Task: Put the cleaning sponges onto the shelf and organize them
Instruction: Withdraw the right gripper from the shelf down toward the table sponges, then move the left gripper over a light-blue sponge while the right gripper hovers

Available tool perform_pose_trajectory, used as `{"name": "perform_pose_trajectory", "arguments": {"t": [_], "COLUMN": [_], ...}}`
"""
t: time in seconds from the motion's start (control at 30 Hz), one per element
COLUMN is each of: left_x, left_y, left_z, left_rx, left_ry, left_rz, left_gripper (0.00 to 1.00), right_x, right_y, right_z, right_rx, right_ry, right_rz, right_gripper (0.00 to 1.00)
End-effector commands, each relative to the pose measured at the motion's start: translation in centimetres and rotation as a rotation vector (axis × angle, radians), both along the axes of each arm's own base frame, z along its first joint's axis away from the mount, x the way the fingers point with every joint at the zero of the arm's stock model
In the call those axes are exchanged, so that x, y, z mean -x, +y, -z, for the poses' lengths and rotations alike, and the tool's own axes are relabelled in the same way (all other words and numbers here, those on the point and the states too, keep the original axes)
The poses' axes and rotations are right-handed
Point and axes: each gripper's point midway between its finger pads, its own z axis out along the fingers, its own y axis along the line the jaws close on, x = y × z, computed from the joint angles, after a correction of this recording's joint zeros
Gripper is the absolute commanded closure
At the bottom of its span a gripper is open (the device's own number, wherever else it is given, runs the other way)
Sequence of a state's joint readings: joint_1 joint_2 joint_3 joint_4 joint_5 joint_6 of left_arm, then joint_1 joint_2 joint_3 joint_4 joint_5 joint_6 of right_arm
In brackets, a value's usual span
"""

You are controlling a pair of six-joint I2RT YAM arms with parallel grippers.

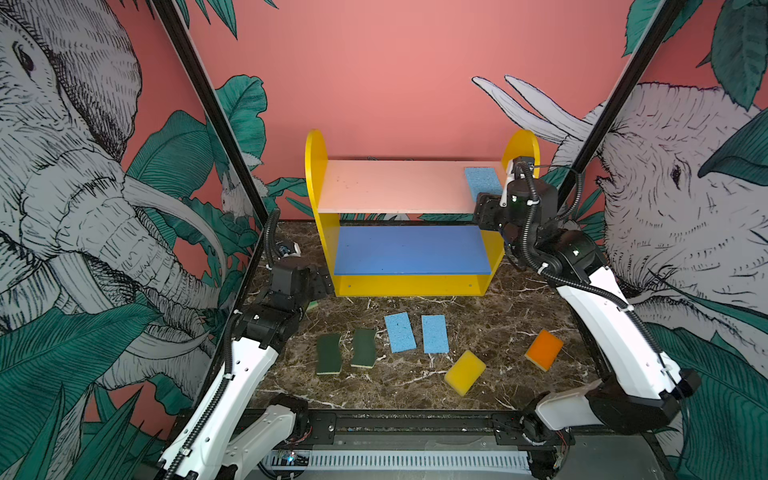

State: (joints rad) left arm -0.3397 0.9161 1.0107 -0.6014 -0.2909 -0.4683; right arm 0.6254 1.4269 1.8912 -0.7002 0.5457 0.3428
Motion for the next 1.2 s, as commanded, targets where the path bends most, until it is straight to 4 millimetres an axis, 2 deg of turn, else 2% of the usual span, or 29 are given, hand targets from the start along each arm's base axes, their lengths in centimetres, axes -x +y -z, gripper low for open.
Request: {"name": "perform_pose_trajectory", "arguments": {"t": [0.0, 0.1, 0.27, 0.43, 0.53, 0.67, 0.77, 0.97, 1.07, 1.17], "left_x": [0.7, 1.5, 3.0, 3.9, 4.4, 4.9, 5.2, 6.2, 6.8, 7.1], "left_y": [0.6, 1.2, 2.1, 1.4, 0.7, -0.3, -2.1, -5.8, -9.1, -11.6], "left_z": [-0.1, 0.4, 2.0, 3.9, 4.8, 5.8, 6.8, 9.2, 10.4, 11.2], "left_rx": [-0.034, -0.064, -0.144, -0.142, -0.157, -0.156, -0.131, -0.121, -0.078, -0.112], "left_ry": [0.014, 0.042, 0.154, 0.219, 0.243, 0.267, 0.294, 0.349, 0.369, 0.368], "left_rz": [-0.008, -0.018, -0.015, 0.026, 0.045, 0.070, 0.115, 0.145, 0.198, 0.234], "left_gripper": [0.11, 0.12, 0.12, 0.12, 0.12, 0.12, 0.12, 0.12, 0.13, 0.12], "right_x": [0.8, 1.8, 4.4, 6.5, 7.4, 8.4, 9.1, 9.9, 9.8, 9.6], "right_y": [0.2, 0.8, 2.7, 4.1, 4.7, 4.4, 4.3, 3.4, 2.9, 2.0], "right_z": [0.9, 1.6, 3.8, 7.4, 10.2, 13.6, 16.4, 21.3, 23.1, 24.3], "right_rx": [0.069, 0.087, 0.108, 0.111, 0.093, 0.049, 0.012, 0.085, 0.076, 0.033], "right_ry": [0.030, 0.048, 0.093, 0.162, 0.220, 0.262, 0.293, 0.388, 0.395, 0.402], "right_rz": [-0.014, -0.039, -0.111, -0.143, -0.154, -0.129, -0.129, -0.105, -0.073, -0.045], "right_gripper": [0.11, 0.03, 0.01, 0.01, 0.01, 0.01, 0.02, 0.01, 0.01, 0.00]}}
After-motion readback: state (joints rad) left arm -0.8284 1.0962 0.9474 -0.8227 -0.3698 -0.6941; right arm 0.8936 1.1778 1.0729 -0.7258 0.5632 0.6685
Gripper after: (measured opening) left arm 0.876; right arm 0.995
